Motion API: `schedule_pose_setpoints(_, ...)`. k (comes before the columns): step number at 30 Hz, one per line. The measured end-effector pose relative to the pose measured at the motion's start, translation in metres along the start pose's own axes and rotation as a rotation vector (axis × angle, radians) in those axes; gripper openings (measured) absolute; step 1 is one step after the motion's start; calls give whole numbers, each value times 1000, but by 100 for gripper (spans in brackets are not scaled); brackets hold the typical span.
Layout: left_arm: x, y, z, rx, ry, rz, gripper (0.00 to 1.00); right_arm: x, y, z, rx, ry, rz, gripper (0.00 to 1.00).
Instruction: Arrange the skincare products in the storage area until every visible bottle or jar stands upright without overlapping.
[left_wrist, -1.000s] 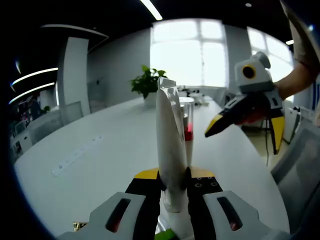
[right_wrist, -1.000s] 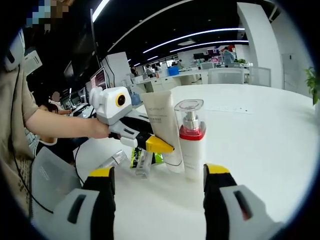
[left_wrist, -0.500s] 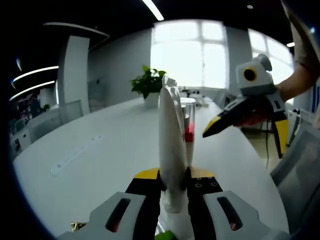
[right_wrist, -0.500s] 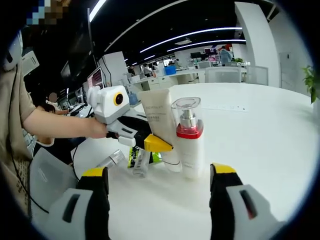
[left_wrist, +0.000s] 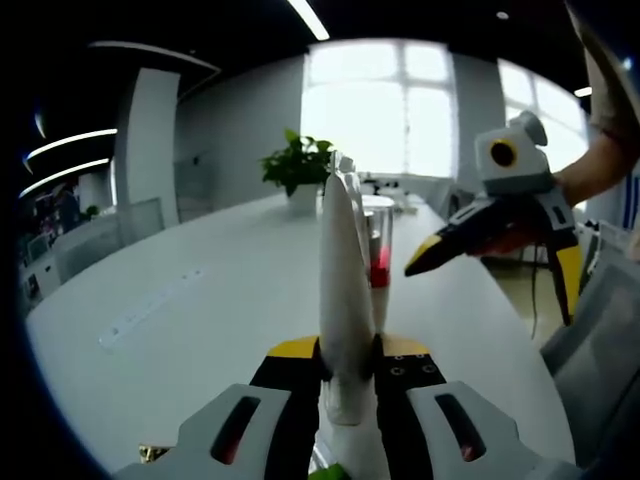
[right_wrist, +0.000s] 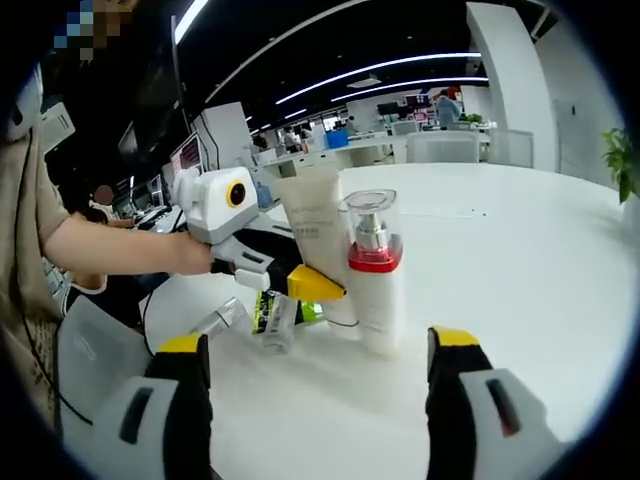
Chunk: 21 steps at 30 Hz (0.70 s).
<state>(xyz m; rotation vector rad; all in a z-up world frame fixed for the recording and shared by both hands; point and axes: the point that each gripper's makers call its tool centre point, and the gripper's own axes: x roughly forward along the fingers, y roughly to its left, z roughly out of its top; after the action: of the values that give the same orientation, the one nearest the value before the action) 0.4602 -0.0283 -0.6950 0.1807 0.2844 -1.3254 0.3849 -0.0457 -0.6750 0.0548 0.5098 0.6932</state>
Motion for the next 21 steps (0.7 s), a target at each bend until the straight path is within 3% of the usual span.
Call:
schedule_pose_setpoints(10,-7,2,4,-67,-22,24,18,-1,1,2,-7,2,-9,94)
schedule_pose_setpoints(21,-38,-4,-2,-127,8,98,35,3,12,4,-14,-1,-3,100)
